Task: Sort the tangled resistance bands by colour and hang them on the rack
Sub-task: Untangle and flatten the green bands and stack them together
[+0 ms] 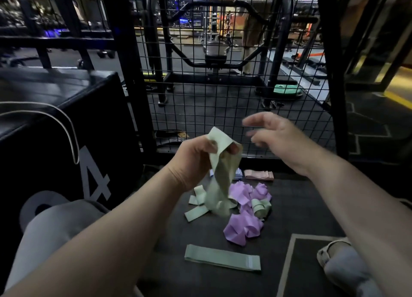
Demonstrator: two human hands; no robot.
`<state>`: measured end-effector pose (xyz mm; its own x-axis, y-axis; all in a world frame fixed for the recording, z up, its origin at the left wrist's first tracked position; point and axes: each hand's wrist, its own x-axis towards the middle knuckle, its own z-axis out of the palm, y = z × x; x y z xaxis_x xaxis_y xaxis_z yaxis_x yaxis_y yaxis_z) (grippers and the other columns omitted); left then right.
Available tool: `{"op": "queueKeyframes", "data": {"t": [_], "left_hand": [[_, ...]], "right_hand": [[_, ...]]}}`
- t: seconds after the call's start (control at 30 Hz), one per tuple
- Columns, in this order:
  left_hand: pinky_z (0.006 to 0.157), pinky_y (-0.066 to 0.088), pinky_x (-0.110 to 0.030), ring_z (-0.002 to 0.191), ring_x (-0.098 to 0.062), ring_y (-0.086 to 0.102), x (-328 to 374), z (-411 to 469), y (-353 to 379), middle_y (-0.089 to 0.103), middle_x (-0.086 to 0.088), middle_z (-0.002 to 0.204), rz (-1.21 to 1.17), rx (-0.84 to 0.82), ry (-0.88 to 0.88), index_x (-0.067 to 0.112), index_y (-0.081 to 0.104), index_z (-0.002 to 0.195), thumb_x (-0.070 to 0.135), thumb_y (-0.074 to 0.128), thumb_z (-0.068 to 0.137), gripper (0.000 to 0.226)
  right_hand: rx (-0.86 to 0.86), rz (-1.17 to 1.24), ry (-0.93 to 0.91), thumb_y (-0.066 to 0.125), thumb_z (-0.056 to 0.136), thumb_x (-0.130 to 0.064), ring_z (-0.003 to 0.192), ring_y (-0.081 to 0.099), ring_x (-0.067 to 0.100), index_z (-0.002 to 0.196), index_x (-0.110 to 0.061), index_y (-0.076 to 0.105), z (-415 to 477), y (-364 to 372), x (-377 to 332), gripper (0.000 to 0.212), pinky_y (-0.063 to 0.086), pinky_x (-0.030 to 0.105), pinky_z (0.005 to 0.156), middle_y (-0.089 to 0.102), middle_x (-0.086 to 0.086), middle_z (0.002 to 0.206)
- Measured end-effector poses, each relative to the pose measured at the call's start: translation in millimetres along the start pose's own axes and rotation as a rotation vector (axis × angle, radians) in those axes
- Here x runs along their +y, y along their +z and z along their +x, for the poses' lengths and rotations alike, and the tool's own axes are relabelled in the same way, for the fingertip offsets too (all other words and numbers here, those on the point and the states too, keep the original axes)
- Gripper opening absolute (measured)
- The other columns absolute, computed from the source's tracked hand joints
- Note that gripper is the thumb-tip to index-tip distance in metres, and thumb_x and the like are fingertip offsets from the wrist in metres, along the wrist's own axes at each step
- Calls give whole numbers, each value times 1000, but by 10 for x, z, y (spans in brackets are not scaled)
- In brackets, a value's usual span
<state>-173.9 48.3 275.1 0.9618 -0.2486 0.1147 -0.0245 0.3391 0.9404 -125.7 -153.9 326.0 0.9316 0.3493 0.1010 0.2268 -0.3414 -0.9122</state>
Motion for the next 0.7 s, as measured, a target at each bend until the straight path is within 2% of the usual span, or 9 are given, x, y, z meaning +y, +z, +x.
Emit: {"op": "queueKeyframes", "data": {"t": [0.07,0.17,0.27,0.37,0.43,0.5,0.53,0.6,0.7], "left_hand": [[75,48,-36,78,-32,55,37,4,45,60,-20,85,-49,-13,-24,-10,62,89,9,39,68,36],[70,46,-35,70,-28,52,69,-26,81,57,-15,72,-90,-64,-51,5,61,63,9,32,68,30],[69,40,-36,67,-26,43,86,-51,79,46,-10,68,-111,-129,-87,7,46,63,13,37,65,11],[69,44,-36,67,-26,42,87,-81,37,47,-8,64,-136,-143,-138,7,54,63,16,34,68,23],[69,46,-35,67,-26,48,78,-92,6,56,-11,68,-125,-120,-139,4,65,72,15,30,73,36],[73,46,-36,74,-26,52,59,-81,2,57,-16,86,-101,-82,-141,-3,66,94,19,34,79,41],[78,44,-40,81,-29,52,38,-61,-2,54,-19,96,-71,-50,-126,-5,61,107,24,44,78,44],[90,38,-47,100,-33,51,-38,-17,-39,52,-22,112,-20,6,-90,-10,52,125,33,57,81,62],[106,36,-48,122,-39,52,-103,-46,-91,54,-29,130,-25,-2,-86,-7,46,140,47,34,100,68]], "right_hand": [[-195,-3,-115,51,91,13,114,65,9,125,-27,64,-86,43,-105,55,52,25,94,68,-7,125],[-379,-37,-175,47,97,13,116,64,7,136,-26,58,-161,124,-216,57,52,20,93,66,-2,128],[-431,-59,-192,47,100,9,107,70,16,136,-22,58,-195,186,-249,49,53,20,89,69,7,120],[-410,-120,-235,53,99,3,98,73,20,125,-17,65,-192,199,-257,34,57,31,88,71,15,111],[-350,-218,-276,62,98,-8,95,70,29,111,-24,71,-168,198,-253,23,58,45,87,70,14,104],[-316,-264,-296,66,96,-16,96,65,38,102,-29,72,-150,207,-252,16,54,55,89,69,15,100],[-298,-262,-300,67,96,-17,93,64,36,100,-30,72,-149,211,-267,14,55,53,88,69,14,99],[-223,-276,-307,69,94,-19,84,63,23,96,-28,72,-143,207,-303,10,57,38,81,66,10,98],[-149,-307,-279,70,93,-18,76,65,12,95,-23,72,-128,180,-338,6,57,23,71,65,4,95]]}}
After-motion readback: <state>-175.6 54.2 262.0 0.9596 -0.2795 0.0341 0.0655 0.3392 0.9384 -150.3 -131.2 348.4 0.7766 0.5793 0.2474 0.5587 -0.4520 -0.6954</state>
